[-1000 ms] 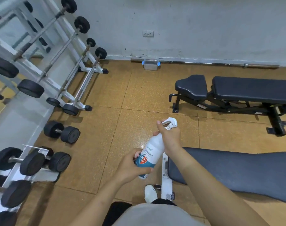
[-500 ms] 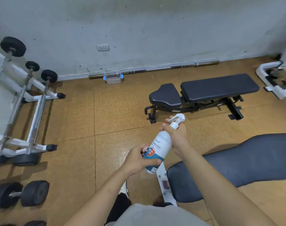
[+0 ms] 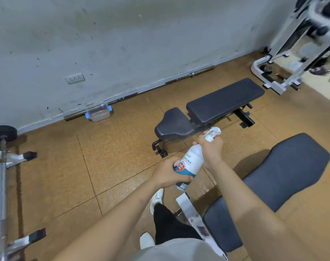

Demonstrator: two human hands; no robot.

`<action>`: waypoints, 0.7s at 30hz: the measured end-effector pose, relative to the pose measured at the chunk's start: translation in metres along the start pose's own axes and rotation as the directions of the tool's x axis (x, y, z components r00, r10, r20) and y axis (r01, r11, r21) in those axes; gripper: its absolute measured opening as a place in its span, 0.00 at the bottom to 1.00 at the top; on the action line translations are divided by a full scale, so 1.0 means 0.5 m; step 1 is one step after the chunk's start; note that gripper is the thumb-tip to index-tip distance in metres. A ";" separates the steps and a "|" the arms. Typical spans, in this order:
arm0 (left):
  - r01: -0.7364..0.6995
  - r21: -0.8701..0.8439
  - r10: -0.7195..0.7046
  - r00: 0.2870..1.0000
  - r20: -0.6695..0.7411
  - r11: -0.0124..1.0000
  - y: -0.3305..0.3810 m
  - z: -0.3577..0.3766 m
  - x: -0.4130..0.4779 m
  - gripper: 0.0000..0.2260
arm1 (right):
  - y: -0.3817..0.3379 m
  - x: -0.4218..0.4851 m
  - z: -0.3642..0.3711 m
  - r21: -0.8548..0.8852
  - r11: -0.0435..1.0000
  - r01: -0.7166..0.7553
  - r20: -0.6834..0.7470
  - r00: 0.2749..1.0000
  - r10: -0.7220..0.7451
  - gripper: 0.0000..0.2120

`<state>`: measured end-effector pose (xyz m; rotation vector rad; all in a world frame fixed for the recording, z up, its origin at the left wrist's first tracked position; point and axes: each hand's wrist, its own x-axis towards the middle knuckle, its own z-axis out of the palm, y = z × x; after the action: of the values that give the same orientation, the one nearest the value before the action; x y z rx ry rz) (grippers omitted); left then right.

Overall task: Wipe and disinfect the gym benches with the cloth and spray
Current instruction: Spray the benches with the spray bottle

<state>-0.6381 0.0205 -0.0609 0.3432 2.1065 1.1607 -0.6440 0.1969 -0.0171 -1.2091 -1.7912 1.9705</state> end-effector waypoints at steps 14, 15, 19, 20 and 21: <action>0.097 0.085 -0.112 0.974 0.197 0.992 0.014 -0.212 0.374 0.30 | -0.031 0.333 0.190 0.129 0.983 -0.134 -0.148 0.977 0.153 0.15; 0.093 0.093 -0.110 0.973 0.203 0.991 0.020 -0.223 0.393 0.30 | -0.039 0.348 0.199 0.133 0.983 -0.128 -0.152 0.977 0.148 0.16; 0.077 0.085 -0.096 0.964 0.247 0.993 0.035 -0.263 0.460 0.29 | -0.067 0.395 0.229 0.109 0.989 -0.097 -0.216 0.969 0.119 0.12; 0.070 0.079 -0.088 0.962 0.259 0.994 0.036 -0.274 0.477 0.29 | -0.073 0.408 0.237 0.103 0.991 -0.091 -0.241 0.964 0.114 0.11; 0.061 0.076 -0.080 0.959 0.272 0.995 0.035 -0.286 0.493 0.30 | -0.079 0.418 0.245 0.095 0.991 -0.097 -0.265 0.957 0.119 0.10</action>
<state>-0.9156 0.0697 -0.1061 0.4309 1.9008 0.9440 -0.8750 0.2520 -0.0788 -1.4949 -1.5274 1.8089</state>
